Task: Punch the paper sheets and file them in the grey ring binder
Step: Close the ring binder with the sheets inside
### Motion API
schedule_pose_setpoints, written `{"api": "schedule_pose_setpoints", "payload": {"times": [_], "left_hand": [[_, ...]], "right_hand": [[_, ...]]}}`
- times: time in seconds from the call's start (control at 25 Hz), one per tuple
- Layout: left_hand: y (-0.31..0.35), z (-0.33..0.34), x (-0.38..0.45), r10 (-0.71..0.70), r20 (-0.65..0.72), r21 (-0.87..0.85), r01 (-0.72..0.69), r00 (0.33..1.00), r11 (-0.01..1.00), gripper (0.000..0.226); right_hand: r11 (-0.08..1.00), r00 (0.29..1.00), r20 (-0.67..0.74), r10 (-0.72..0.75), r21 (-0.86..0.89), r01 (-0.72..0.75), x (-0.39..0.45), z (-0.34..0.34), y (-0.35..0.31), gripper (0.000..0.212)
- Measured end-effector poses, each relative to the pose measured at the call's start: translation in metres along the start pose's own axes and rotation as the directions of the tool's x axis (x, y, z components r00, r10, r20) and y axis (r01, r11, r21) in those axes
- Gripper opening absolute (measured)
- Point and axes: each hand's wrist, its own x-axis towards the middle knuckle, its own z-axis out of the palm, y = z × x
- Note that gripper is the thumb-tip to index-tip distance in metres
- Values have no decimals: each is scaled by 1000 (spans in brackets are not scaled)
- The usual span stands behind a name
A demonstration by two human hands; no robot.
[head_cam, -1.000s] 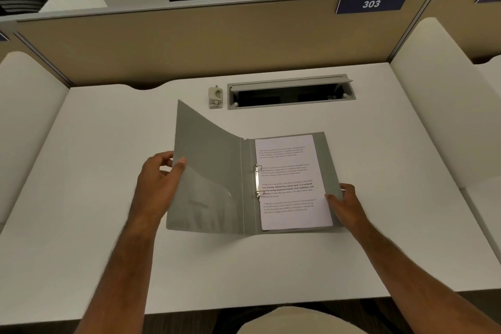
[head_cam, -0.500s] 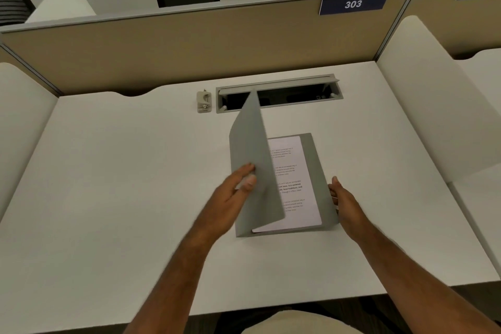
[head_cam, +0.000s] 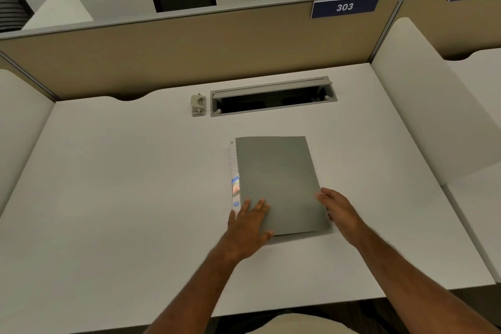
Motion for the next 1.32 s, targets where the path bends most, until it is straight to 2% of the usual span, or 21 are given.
{"api": "schedule_pose_setpoints", "payload": {"times": [0.12, 0.28, 0.32, 0.4, 0.48, 0.52, 0.56, 0.64, 0.84, 1.08, 1.32], "left_hand": [[2, 7, 2, -6, -38, 26, 7, 999, 1000, 74], [-3, 4, 5, -43, -252, -158, 3, 967, 987, 71], [-7, 4, 6, -93, -313, -244, 15, 945, 970, 75], [-17, 7, 13, -297, -355, -476, 101, 886, 873, 82], [-23, 6, 21, -496, -239, -677, 223, 835, 701, 84], [-24, 6, 25, -541, -156, -722, 278, 826, 633, 82], [-23, 6, 26, -559, -99, -739, 316, 823, 596, 77], [-24, 9, 29, -573, -69, -751, 336, 816, 568, 67], [-25, 2, 33, -594, 1, -865, 299, 804, 404, 44], [-22, -7, 36, -584, -8, -850, 302, 812, 431, 37], [1, -24, 55, -516, -52, -803, 272, 855, 530, 39]], "right_hand": [[992, 996, -40, -77, -104, 72, 3, 4, 3, 54], [985, 994, -24, -105, -142, 100, 11, 4, 11, 60], [984, 994, -22, -109, -142, 104, 12, 4, 11, 60], [982, 994, -21, -109, -157, 104, 15, 2, 12, 59], [979, 994, -31, -107, -176, 100, 18, 1, 12, 58], [977, 993, -38, -110, -186, 101, 19, 1, 13, 58], [976, 993, -47, -110, -192, 99, 21, 1, 14, 58], [974, 992, -52, -112, -204, 99, 23, 1, 15, 57], [964, 992, -59, -116, -247, 98, 31, -1, 18, 52], [976, 991, -45, -124, -187, 114, 31, -7, 14, 49], [976, 986, -59, -153, -163, 142, 37, -37, -14, 47]]}}
